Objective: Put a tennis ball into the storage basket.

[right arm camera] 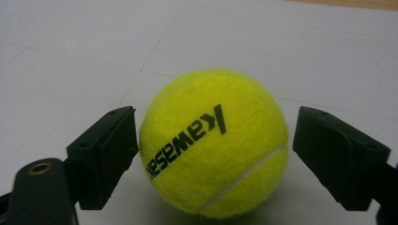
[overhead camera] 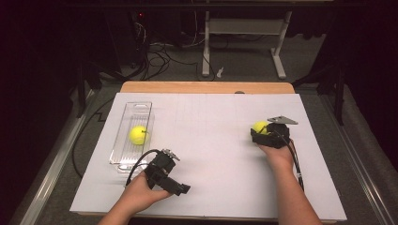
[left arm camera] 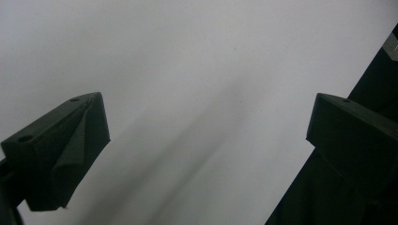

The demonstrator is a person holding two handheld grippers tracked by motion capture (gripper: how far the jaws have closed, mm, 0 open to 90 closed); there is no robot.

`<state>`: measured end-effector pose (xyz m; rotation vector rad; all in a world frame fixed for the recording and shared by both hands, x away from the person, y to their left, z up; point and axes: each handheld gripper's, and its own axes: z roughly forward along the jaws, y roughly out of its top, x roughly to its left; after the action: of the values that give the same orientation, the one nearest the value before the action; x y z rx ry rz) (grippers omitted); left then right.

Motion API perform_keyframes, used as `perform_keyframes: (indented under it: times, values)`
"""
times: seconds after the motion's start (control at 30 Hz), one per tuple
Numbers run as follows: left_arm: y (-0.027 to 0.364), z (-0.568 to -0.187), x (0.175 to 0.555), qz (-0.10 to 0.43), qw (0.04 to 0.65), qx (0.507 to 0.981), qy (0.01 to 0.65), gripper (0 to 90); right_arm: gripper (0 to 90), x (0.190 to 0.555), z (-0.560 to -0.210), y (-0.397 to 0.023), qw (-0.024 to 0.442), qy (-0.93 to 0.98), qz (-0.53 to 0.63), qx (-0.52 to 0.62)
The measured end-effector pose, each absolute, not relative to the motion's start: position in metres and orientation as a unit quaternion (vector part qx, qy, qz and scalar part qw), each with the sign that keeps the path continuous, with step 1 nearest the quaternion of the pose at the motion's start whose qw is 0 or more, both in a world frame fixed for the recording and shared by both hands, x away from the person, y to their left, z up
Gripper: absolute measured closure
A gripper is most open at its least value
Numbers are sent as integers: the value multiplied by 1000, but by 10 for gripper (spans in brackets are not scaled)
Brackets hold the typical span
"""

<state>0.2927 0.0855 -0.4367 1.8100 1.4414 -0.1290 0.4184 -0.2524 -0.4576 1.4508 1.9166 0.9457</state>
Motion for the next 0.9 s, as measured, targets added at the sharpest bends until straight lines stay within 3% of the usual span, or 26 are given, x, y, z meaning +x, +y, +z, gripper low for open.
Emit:
perform_keyframes:
  times: [0.33, 0.9]
  values:
    - [85, -436, 292, -50, 401, 716, 569, 9, 253, 420, -461, -251, 268, 720, 347, 539]
    - [84, -436, 294, -51, 402, 715, 570, 10, 271, 420, -460, -251, 265, 714, 349, 546]
